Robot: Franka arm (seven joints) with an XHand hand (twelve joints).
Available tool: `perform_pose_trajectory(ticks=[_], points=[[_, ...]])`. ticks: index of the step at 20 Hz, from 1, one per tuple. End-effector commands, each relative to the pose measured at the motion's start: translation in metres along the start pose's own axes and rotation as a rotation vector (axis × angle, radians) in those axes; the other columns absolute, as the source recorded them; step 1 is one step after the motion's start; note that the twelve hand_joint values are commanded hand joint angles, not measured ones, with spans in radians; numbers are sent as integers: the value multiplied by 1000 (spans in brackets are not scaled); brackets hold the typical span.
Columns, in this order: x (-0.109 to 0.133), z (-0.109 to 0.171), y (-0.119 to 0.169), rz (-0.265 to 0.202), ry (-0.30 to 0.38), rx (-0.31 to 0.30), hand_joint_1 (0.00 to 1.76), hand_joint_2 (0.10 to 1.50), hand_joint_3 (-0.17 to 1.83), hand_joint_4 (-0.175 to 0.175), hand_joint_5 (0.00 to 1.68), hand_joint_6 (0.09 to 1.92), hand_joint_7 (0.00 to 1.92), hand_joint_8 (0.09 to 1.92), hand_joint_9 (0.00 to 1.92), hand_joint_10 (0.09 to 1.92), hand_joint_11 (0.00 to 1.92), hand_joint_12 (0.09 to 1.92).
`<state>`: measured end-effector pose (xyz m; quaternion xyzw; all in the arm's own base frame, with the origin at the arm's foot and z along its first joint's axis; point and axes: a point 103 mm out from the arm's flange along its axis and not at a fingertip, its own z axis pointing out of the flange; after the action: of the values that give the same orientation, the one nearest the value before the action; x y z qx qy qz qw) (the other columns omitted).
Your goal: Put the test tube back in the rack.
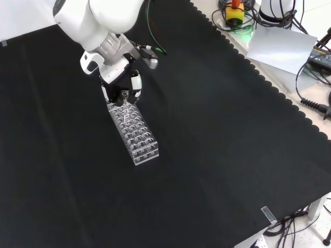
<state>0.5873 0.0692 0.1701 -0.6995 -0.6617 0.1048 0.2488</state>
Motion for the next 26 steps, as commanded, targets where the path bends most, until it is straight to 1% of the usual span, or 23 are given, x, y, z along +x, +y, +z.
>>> perform_pose_trajectory(ticks=[1,3,4,5,8,11,15,18,23,26], points=[[-4,-3,2,-1,60,34,1313,624,738,-175,1225,744,1281,752,1523,672,1112,1015],[-5,-5,1,-12,78,47,1302,709,608,-175,1178,773,1238,769,1470,667,1045,1124],[-5,-6,1,-19,83,54,1293,789,481,-175,1138,803,1199,792,1421,658,964,1202],[-5,-8,0,-21,89,60,1257,761,495,-175,1044,810,1198,782,1359,671,889,1261],[-4,-14,-3,-26,111,62,1204,573,759,-175,798,827,1119,787,1188,731,724,1369],[-5,-22,-7,-31,115,69,1194,514,824,-171,623,840,982,843,1074,765,636,1404],[-7,-40,-18,-35,115,56,1182,503,825,-166,544,825,908,860,999,770,582,1419],[-8,-59,-29,-37,117,35,1174,500,820,-164,493,804,875,862,971,771,566,1421],[-8,-88,-51,-34,122,6,1170,500,815,-162,461,786,853,863,958,771,551,1421],[-5,-107,-69,-38,123,-17,1167,502,813,-161,457,779,844,866,953,771,545,1424]])
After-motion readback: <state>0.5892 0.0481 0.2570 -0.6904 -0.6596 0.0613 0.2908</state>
